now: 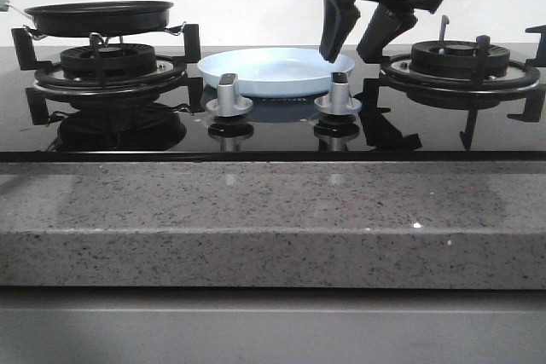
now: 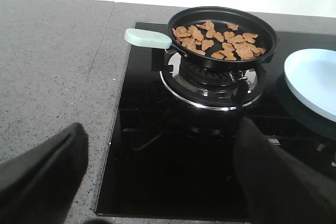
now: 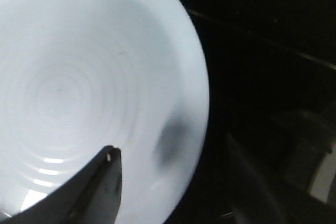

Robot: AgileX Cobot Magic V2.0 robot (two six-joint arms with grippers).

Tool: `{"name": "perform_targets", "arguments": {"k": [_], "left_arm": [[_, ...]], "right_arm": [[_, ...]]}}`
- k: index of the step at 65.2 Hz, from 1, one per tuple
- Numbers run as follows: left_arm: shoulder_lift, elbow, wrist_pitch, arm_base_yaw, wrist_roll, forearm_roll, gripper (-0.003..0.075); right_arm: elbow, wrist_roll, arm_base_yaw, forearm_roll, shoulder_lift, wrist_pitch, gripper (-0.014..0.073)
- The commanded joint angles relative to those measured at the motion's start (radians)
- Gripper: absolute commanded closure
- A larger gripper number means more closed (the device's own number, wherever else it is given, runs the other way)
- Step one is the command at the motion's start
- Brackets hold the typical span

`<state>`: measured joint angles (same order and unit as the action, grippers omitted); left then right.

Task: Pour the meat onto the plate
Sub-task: 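Lower the right gripper onto the rim of the light blue plate, then grip the plate rim with the right gripper and lift it up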

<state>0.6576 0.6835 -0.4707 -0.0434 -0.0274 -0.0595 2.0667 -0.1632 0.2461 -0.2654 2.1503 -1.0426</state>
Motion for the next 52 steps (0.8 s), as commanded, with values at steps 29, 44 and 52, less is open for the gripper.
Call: {"name": "perform_targets", "arguments": {"k": [29,44,52], "left_arm": [[0.005,0.036,0.077,-0.007,-0.001,-0.001,0.0155],[0.005,0.036,0.077,-0.007,-0.001,-0.001,0.0155],[0.005,0.036,0.077,-0.007,-0.001,-0.001,0.0155]], "right_arm": [[0.047,-0.023,-0.007,-0.014,-0.005,-0.022,0.0319],[0.047,-0.023,-0.007,-0.014,-0.004,0.018,0.058],[0.047,-0.018,-0.007,-0.016,-0.005,0.045,0.0663]]}}
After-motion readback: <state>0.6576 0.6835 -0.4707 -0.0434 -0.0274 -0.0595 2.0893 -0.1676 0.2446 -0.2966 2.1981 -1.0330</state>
